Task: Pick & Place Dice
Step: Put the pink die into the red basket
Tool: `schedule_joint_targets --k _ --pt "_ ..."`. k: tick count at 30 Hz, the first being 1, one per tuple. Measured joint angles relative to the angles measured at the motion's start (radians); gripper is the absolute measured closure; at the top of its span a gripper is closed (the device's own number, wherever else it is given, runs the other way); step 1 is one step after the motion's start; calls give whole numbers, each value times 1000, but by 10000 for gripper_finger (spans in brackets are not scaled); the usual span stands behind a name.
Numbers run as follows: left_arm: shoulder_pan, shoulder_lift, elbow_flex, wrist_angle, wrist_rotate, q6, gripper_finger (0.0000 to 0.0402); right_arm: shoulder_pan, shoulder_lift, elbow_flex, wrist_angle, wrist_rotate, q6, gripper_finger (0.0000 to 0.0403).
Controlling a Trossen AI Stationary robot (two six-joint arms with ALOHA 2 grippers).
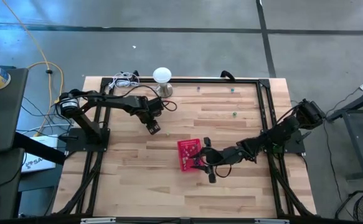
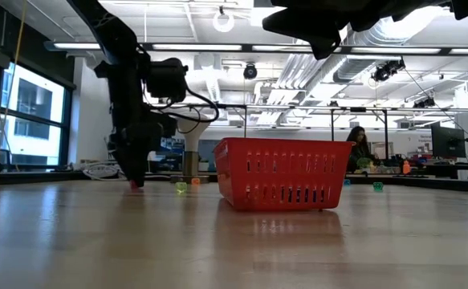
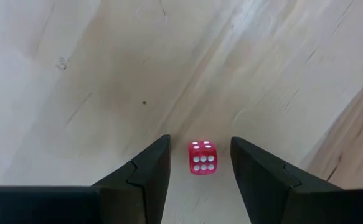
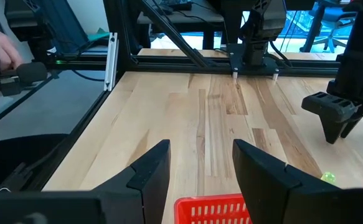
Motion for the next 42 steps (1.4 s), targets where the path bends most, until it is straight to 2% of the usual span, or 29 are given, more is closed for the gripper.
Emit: schedule_joint_targets --k 14,19,24,34,40,42 --pt "-2 1 -1 -2 -12 -19 239 0 0 0 0 0 0 239" --pt "-3 36 1 -5 -20 3 241 0 0 0 -1 0 0 239" --pt "-3 87 0 -13 -30 7 268 0 0 0 -10 0 0 239" --pt "-2 104 -1 -14 -40 5 358 -12 0 0 -15 0 0 239" --pt "-64 22 7 -11 -64 -31 358 -11 0 0 -15 0 -5 239" --pt "-109 -28 9 22 -34 -63 358 -7 0 0 5 -2 -22 239"
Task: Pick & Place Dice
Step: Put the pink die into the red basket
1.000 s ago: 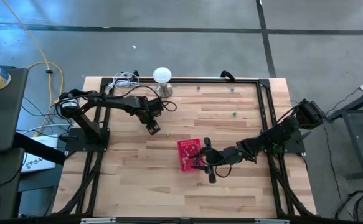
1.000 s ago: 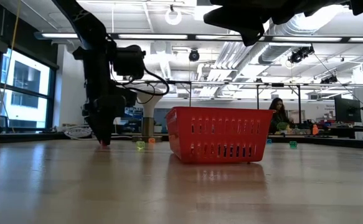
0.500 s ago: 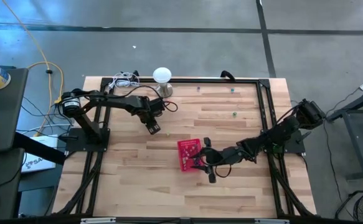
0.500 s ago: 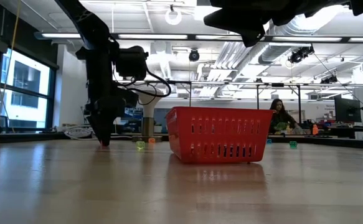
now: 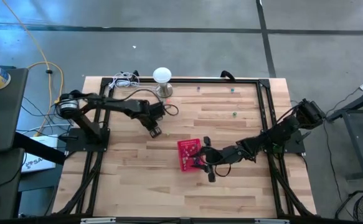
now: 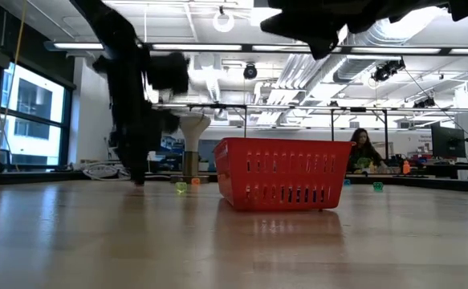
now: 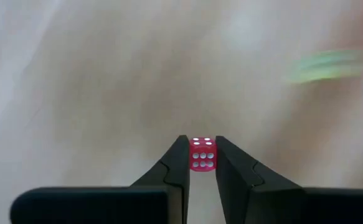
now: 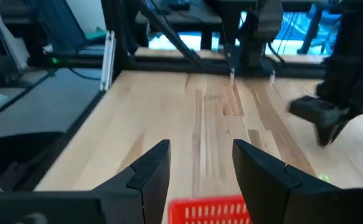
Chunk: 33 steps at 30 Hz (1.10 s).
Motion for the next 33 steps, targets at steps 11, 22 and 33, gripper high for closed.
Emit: schedule_joint_targets --k 11,22,33 --pt "-429 -118 12 663 -1 81 358 40 0 0 69 -160 -23 239" --pt "-520 13 12 902 -11 93 358 74 0 0 129 -222 -38 239" --pt "-458 65 13 913 8 135 256 73 0 0 99 -212 3 239"
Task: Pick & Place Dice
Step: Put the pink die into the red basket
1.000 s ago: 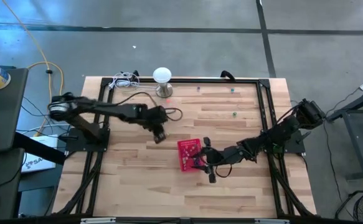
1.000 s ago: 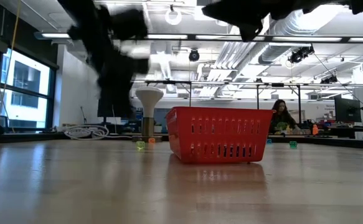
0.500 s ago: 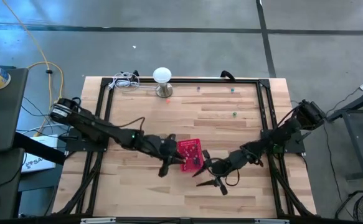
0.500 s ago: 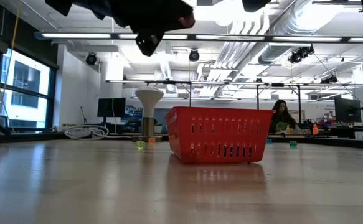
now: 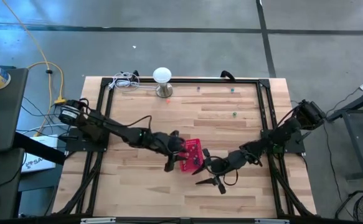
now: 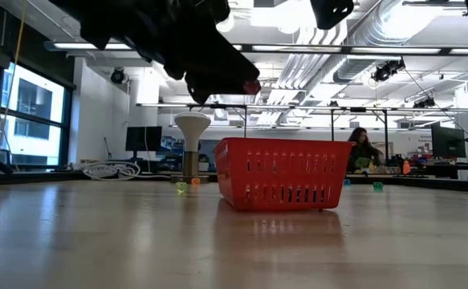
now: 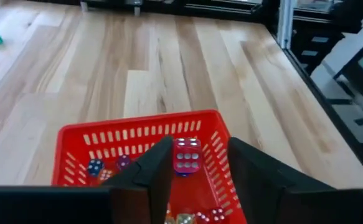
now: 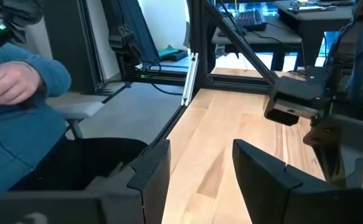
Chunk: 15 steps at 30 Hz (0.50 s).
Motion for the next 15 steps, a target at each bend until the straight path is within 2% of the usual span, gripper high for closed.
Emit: schedule_joint_targets --k 8,15 --pt "-12 0 0 7 -3 -27 240 -5 0 0 -8 17 -20 239" --pt "-22 -1 0 46 -3 -28 239 -54 25 0 -77 268 -3 239"
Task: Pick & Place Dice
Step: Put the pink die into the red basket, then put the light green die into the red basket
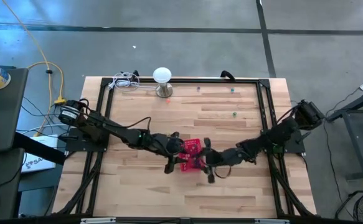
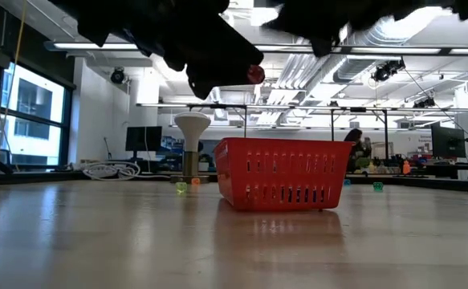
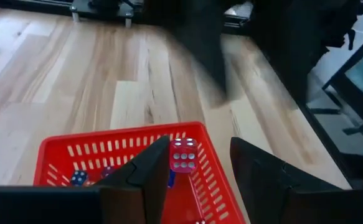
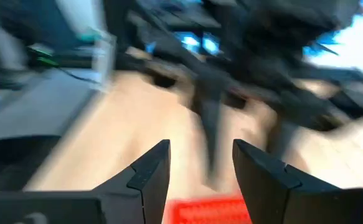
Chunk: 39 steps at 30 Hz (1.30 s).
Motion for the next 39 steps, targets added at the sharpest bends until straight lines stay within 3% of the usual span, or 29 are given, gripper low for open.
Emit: schedule_joint_targets --k 6,26,33,39 --pt "0 0 0 12 -41 -2 238 -36 41 0 -5 -2 16 239" --pt "0 -8 0 21 -40 -18 238 -64 38 0 -97 -8 78 239" --pt "27 -144 2 -340 -74 -24 238 -27 38 0 -68 -5 34 239" --pt "66 -217 2 -772 -314 -85 238 -22 37 0 -56 -4 31 239"
